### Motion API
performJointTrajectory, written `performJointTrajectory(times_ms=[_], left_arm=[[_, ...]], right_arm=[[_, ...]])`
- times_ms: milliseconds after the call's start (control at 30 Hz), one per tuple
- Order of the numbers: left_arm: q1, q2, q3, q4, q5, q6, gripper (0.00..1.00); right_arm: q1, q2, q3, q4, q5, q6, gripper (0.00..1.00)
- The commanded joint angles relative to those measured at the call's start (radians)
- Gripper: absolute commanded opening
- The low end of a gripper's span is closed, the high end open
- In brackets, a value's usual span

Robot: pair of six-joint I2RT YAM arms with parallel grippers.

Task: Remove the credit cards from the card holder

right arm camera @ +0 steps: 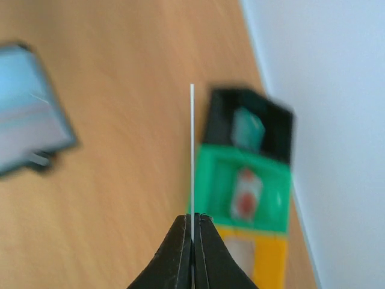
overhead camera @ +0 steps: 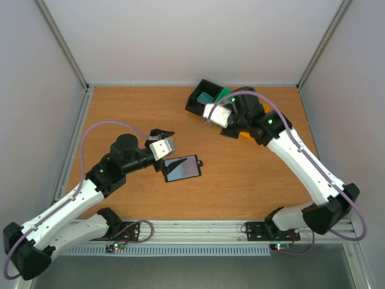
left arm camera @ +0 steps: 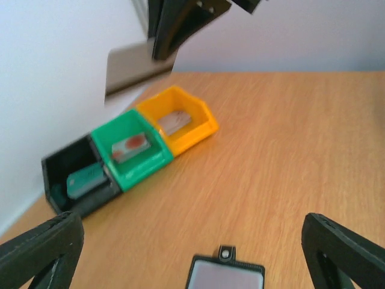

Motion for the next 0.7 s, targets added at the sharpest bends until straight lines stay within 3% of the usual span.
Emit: performJointTrajectory(times_ms=[0, 133, 267, 667], left_arm=[[-0.005, -0.034, -0.052, -0.001, -0.197, -0.212, 0.99], [-0.001, -0.072, -0.12, -0.007, -0.266, -0.294, 1.0], [0.006, -0.097, -0.175, -0.006, -0.307, -0.326, 0.99], [0.075, -0.131, -0.24, -0.03, -0.286, -0.386, 0.99]], right_arm=[[-0.217, 0.115, -0.031, 0.097, 0.232, 0.062, 0.01], [-0.338, 0.229, -0.037, 0.217, 0.301, 0.052, 0.01], [-0.441, 0.377, -0.004, 0.289, 0.275, 0.017, 0.01], [-0.526, 0.593, 0.069, 0.33, 0.279, -0.094, 0.01]])
